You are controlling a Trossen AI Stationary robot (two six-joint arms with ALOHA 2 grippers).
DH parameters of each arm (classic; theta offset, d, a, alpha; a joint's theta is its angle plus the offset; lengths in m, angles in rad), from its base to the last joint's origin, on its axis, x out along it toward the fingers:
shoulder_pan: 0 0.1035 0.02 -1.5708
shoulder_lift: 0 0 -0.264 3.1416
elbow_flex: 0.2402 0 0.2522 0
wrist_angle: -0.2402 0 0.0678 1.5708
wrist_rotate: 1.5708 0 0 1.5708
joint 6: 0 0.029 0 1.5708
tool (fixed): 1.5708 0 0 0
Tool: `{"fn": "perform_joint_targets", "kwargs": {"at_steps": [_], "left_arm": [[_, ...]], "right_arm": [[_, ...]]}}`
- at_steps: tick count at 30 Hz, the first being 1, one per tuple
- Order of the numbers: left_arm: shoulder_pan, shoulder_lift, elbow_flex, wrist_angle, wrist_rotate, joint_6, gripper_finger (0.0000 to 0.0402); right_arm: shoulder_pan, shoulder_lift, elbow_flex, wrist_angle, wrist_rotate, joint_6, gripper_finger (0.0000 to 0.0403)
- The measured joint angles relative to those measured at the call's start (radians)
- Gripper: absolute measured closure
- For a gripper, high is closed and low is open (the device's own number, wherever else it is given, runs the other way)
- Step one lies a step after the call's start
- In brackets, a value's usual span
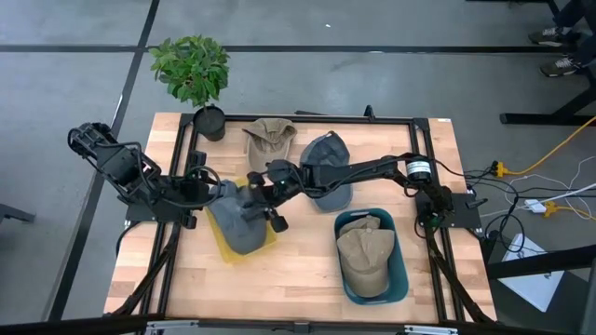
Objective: Pick & Place hat
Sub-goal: Put the left gray cap into the yellow bin
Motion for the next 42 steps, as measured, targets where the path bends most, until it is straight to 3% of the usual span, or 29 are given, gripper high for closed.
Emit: {"fn": "perform_joint_targets", "kwargs": {"at_steps": [6, 11, 15, 25, 31, 37, 42], "left_arm": [[0.000, 0.000, 0.000, 0.000, 0.000, -0.025, 0.0284], [0.000, 0.000, -0.020, 0.002, 0.010, -0.086, 0.0287], [0.000, 0.001, -0.040, 0.002, 0.020, -0.112, 0.0288], [0.008, 0.115, -0.042, 0.101, 0.064, -0.116, 0.0288], [0.059, 0.227, -0.047, -0.010, 0.059, -0.175, 0.0295], [0.136, 0.171, -0.213, 0.085, 0.090, -0.195, 0.0303], [0.178, 0.043, -0.390, 0.223, 0.106, -0.221, 0.0308]], "right_arm": [[-0.006, 0.000, 0.024, -0.009, 0.049, 0.089, 0.0163], [-0.005, -0.017, 0.083, -0.067, 0.152, 0.047, 0.0132], [-0.005, -0.022, 0.173, -0.271, 0.266, 0.007, 0.0131], [0.038, -0.024, 0.452, -0.915, 0.246, 0.033, 0.0136], [0.084, -0.024, 0.488, -1.139, 0.255, 0.089, 0.0136], [0.122, -0.023, 0.481, -1.304, 0.402, 0.159, 0.0136], [0.145, -0.023, 0.481, -1.396, 0.437, 0.186, 0.0136]]}}
